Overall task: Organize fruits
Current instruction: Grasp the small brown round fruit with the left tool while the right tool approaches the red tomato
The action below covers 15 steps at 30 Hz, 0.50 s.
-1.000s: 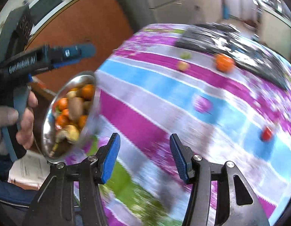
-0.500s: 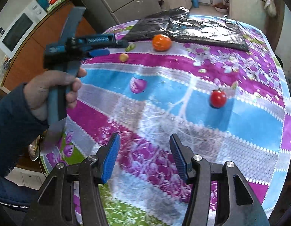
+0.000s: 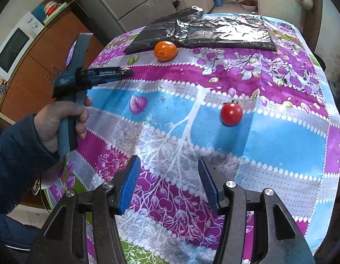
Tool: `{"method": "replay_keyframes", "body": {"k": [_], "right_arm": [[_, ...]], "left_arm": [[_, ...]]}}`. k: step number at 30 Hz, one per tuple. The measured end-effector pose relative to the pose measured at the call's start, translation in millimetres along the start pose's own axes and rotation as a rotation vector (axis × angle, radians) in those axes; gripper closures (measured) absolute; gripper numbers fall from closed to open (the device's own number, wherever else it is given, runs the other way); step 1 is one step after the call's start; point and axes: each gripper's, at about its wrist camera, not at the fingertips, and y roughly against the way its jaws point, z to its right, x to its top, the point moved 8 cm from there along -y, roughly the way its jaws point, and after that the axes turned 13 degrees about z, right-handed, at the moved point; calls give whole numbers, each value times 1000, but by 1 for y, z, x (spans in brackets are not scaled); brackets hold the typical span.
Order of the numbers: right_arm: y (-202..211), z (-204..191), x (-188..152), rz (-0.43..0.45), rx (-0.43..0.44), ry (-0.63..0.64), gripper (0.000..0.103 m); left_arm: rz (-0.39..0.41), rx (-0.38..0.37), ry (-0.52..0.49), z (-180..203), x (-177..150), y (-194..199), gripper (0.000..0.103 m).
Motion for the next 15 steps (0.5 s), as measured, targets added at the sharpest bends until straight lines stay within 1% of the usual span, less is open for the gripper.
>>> {"method": "replay_keyframes", "body": {"k": [1, 3, 8, 10, 15], "right_arm": [[0, 2, 1, 2, -3, -1, 45], [0, 5, 1, 3, -8, -2, 45], [2, 16, 5, 18, -35, -13, 45], [3, 25, 9, 32, -55, -17, 45], [-3, 53, 25, 64, -114, -13, 45]], "left_arm": [[3, -2, 6, -1, 0, 0, 76], [5, -8, 14, -3, 2, -2, 76], [6, 0, -11, -1, 3, -2, 76], [19, -4, -17, 2, 7, 4, 76], [60, -72, -34, 25, 12, 40, 76]]}}
